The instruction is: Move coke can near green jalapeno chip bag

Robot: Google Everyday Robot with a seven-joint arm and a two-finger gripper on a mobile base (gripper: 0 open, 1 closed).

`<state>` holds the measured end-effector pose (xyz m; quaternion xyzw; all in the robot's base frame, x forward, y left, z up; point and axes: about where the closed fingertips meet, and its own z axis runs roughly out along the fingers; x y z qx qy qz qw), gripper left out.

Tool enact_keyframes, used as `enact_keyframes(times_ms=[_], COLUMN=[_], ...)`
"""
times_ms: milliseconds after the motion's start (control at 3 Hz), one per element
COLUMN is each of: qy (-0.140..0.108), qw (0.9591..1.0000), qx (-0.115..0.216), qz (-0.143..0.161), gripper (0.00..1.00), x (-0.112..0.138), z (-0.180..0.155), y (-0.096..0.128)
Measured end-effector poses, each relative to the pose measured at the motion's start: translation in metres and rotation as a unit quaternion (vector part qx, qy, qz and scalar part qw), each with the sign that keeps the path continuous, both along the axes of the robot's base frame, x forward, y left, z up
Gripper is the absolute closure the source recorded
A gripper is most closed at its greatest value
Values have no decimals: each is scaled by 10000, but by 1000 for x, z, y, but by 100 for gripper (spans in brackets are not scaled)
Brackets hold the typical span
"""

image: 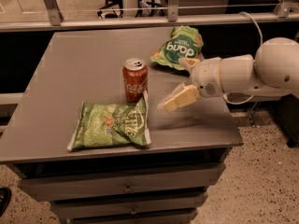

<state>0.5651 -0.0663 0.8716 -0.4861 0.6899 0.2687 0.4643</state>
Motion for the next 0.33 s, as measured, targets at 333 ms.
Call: enact_keyframes(times_ms=[333], qy=[-16], qw=[9958], qx=[183], qz=[-894], gripper=[0], x=[-16], z=[-5], y=[-64])
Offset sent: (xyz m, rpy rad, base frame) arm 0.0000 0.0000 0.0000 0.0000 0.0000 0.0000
